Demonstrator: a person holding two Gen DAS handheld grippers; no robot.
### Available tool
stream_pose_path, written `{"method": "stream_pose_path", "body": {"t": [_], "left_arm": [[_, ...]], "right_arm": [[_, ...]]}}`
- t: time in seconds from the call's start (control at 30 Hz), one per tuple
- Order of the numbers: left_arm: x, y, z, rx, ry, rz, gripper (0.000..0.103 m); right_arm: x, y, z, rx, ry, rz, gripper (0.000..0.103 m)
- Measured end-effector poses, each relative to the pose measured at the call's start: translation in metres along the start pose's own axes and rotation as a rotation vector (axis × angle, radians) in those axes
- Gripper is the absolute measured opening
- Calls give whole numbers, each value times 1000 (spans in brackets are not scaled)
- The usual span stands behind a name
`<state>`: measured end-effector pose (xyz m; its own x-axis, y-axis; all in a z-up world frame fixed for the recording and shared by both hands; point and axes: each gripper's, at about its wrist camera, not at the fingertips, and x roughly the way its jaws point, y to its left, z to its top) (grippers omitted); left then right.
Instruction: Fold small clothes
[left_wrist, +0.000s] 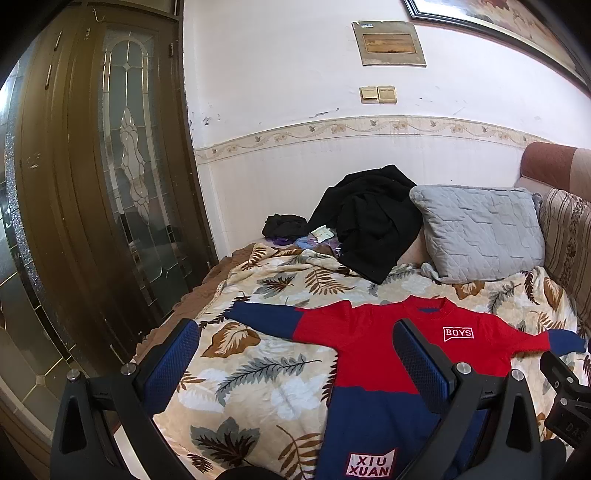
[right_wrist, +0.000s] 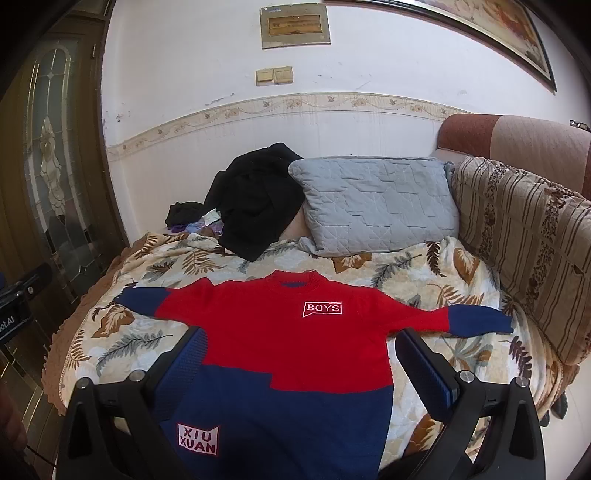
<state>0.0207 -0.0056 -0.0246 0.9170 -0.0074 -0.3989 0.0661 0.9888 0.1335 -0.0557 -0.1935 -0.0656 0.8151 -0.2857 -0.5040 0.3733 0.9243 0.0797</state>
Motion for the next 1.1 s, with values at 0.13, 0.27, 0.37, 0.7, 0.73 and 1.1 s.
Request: {"method": "stream_pose_path", "body": {"t": [0.13, 0.27, 0.37, 0.7, 0.73, 1.1], "left_arm": [[1, -2, 2, 5, 2, -2, 103], [3, -4, 3, 10, 6, -4, 103], [5, -5, 3, 13, 13, -4, 103], [18, -17, 1, 39, 43, -9, 103], [19, -19, 0, 42, 46, -8, 103], [45, -30, -3, 51, 87, -8, 103]], "right_arm": [[1, 0, 0, 0, 1, 0, 103], [3, -2, 1, 3, 6, -2, 103], [6, -4, 1, 5, 12, -5, 103], [20, -10, -1, 25, 39, -16, 103], [21, -11, -1, 27, 43, -16, 103], [47, -23, -1, 36, 73, -43, 103]]}}
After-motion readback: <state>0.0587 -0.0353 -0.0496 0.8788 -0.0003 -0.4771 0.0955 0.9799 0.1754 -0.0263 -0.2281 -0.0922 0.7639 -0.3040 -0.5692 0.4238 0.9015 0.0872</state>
